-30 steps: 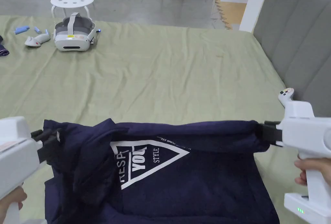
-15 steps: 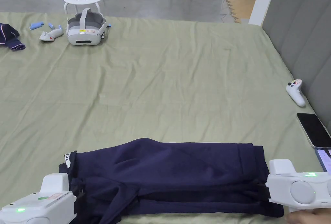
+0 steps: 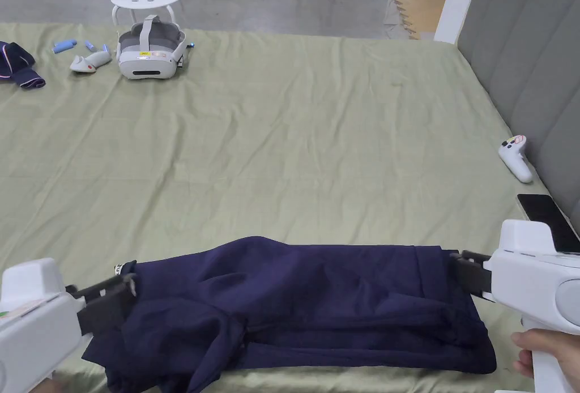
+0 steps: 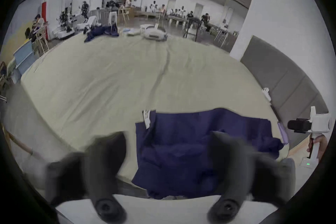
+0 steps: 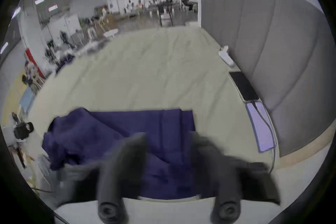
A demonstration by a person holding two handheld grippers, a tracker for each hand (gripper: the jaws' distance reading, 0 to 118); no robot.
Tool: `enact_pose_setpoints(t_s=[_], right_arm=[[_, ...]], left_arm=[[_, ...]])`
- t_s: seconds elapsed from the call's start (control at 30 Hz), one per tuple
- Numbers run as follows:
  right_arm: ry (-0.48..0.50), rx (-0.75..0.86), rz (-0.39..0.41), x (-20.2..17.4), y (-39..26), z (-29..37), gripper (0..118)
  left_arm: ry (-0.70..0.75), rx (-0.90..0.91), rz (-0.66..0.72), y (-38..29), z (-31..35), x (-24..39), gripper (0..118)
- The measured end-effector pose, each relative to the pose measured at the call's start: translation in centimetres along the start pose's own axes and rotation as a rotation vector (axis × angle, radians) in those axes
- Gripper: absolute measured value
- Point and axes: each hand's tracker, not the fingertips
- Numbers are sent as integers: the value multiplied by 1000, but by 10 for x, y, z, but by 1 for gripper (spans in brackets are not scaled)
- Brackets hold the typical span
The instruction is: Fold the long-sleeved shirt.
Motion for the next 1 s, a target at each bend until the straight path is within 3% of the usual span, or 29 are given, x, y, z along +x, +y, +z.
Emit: enact_pose_setpoints(t_s=[0.03,0.2,0.23,0.27,0.3,0.33,0.37,0.43,0.63,0.8,0.87,1.0], right_arm=[[16,16,13,-8,2,5,0],[48,31,115,-39,9,15,0],[59,34,118,-42,9,15,0],[76,32,120,-44,10,14,0],[89,22,117,-46,11,13,0],[92,16,115,-48,8,13,0],[100,10,114,-50,7,12,0],[112,1,106,-51,5,11,0],[137,-21,114,-61,-3,10,0],[141,-26,117,-67,-3,10,0],[144,-28,119,-67,-3,9,0],[151,-34,109,-66,-3,6,0]], left_arm=[[-38,9,8,3,4,0,6],[-153,-38,144,9,4,-18,4],[-182,-31,188,10,0,-22,8],[-216,-46,233,11,-4,-32,27],[-252,-70,297,10,-10,-48,73],[-297,-98,359,9,-16,-60,104],[-330,-143,408,10,-29,-72,110],[-425,-192,491,7,-39,-100,108],[-477,-286,739,-14,-89,-133,108],[-586,-369,825,-41,-122,-111,108],[-676,-351,804,-46,-126,-93,108],[-709,-290,749,-49,-136,-75,108]])
